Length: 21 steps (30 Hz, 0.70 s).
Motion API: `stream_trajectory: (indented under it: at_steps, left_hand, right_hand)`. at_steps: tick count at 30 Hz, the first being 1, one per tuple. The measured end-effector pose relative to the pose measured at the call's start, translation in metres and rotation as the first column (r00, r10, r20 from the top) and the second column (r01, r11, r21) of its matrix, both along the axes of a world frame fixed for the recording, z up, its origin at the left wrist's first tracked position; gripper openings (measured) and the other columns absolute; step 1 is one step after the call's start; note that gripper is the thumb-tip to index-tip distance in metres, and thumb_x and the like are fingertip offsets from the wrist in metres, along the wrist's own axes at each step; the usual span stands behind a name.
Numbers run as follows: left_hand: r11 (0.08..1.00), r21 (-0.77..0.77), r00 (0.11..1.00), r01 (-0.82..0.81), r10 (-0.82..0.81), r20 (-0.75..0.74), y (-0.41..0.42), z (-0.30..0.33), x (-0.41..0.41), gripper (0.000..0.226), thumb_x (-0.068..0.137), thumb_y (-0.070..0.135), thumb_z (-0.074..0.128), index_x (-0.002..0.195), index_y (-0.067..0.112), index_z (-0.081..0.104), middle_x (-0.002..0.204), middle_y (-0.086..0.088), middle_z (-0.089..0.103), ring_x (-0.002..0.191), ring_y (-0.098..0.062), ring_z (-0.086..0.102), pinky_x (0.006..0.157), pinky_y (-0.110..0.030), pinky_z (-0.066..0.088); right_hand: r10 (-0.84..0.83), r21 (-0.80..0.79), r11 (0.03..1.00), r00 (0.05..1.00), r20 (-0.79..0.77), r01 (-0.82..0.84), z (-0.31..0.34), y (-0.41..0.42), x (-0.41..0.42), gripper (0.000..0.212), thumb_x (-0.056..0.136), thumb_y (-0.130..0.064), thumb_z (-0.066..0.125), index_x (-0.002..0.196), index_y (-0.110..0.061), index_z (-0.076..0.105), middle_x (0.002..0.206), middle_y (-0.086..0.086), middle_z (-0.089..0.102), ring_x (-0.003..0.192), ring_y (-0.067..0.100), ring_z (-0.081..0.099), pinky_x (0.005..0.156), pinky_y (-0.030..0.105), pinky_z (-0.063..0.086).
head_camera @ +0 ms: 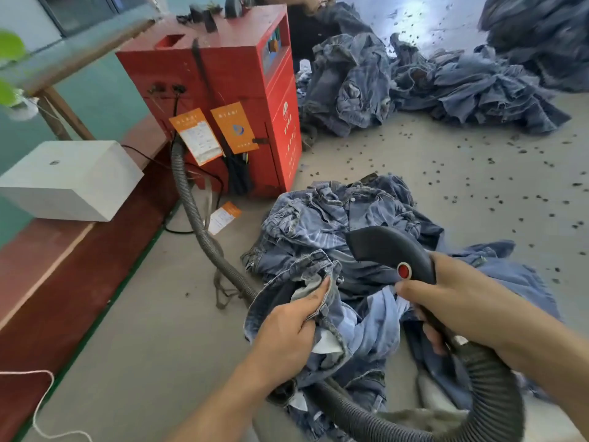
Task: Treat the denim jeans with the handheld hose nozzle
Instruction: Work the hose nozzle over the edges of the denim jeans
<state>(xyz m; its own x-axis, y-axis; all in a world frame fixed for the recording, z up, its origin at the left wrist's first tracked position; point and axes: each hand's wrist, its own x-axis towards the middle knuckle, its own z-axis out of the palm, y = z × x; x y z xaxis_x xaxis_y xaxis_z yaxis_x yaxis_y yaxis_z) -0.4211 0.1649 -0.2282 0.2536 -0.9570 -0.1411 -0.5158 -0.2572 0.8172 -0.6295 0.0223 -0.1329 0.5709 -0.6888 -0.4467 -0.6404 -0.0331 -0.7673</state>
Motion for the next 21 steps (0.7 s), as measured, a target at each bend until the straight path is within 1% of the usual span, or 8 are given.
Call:
stream_trajectory:
  at_steps: [2,5,9,10,11,14,17,21]
  left_hand:
    - [0.999,0.015,0.998,-0.047,0.048,-0.046,-0.003,-0.003,0.004,0.079,0.093,0.004,0.039,0.132,0.072,0.041,0.109,0.054,0.056,0.082,0.013,0.051,0.078,-0.006,0.04]
    - [0.993,0.061,0.991,-0.103,0.108,-0.074,-0.006,-0.007,0.011,0.064,0.095,0.003,0.04,0.134,0.048,0.063,0.065,0.03,0.058,0.058,0.004,0.047,0.059,-0.012,0.038]
    - [0.992,0.106,0.978,-0.063,0.082,-0.192,0.0,-0.007,0.007,0.074,0.095,0.0,0.037,0.136,0.058,0.056,0.092,0.047,0.062,0.082,0.022,0.056,0.063,-0.006,0.035]
    - [0.986,0.143,0.958,-0.088,0.123,-0.257,0.003,-0.006,0.007,0.078,0.094,-0.003,0.036,0.133,0.062,0.056,0.089,0.046,0.061,0.085,0.005,0.02,0.063,-0.011,0.019]
    - [0.973,0.187,0.923,-0.137,0.194,-0.333,0.003,-0.006,0.011,0.082,0.094,-0.007,0.035,0.129,0.064,0.059,0.084,0.037,0.067,0.051,-0.001,0.044,0.055,-0.009,0.031]
    - [0.938,0.271,0.592,-0.215,0.346,-0.728,0.004,-0.004,0.025,0.077,0.089,-0.016,0.033,0.131,0.038,0.07,0.122,-0.004,0.076,0.107,-0.02,0.074,0.091,-0.037,0.06]
    - [0.933,0.27,0.203,-0.236,0.319,-0.926,0.007,0.003,0.032,0.062,0.081,-0.012,0.039,0.134,0.007,0.065,0.13,-0.03,0.066,0.113,-0.048,0.068,0.084,-0.055,0.061]
    - [0.919,0.326,0.069,-0.221,0.349,-0.935,0.011,-0.005,0.038,0.061,0.08,0.0,0.041,0.138,0.0,0.058,0.135,-0.035,0.06,0.116,-0.054,0.064,0.085,-0.063,0.058]
  right_hand:
    - [0.022,0.042,0.999,1.0,-0.001,-0.022,0.004,0.006,-0.011,0.027,0.097,-0.038,0.064,0.098,-0.014,0.051,0.064,0.022,0.064,0.047,0.029,0.058,0.048,0.034,0.047]
    - [0.189,0.143,0.974,0.979,-0.081,-0.176,0.01,0.02,-0.005,0.031,0.095,-0.048,0.064,0.097,-0.019,0.052,0.063,0.015,0.068,0.048,0.023,0.06,0.048,0.027,0.046]
    - [0.005,0.092,0.996,1.0,0.02,-0.007,-0.005,0.004,0.013,0.024,0.103,-0.026,0.061,0.099,-0.005,0.05,0.058,0.016,0.061,0.048,0.028,0.057,0.049,0.034,0.048]
    - [-0.058,0.072,0.996,0.997,0.051,0.054,-0.008,-0.001,0.011,0.023,0.103,-0.022,0.061,0.102,-0.002,0.05,0.059,0.016,0.059,0.048,0.028,0.056,0.049,0.036,0.049]
    - [-0.12,0.068,0.991,0.989,0.084,0.115,-0.009,-0.005,0.004,0.022,0.102,-0.021,0.062,0.103,-0.002,0.051,0.06,0.015,0.058,0.048,0.028,0.055,0.048,0.037,0.05]
    - [-0.168,0.164,0.975,0.98,0.11,0.149,-0.016,0.0,-0.018,0.026,0.1,-0.029,0.066,0.101,-0.008,0.051,0.062,0.016,0.06,0.047,0.029,0.055,0.046,0.036,0.05]
    - [-0.006,0.376,0.926,1.0,0.007,0.003,-0.025,0.014,-0.017,0.041,0.089,-0.044,0.075,0.1,-0.012,0.052,0.069,0.021,0.063,0.053,0.031,0.057,0.052,0.039,0.051]
    - [-0.067,0.425,0.905,0.991,0.114,0.012,-0.048,0.023,0.013,0.029,0.096,-0.028,0.072,0.104,-0.008,0.052,0.07,0.014,0.06,0.055,0.029,0.055,0.054,0.04,0.052]
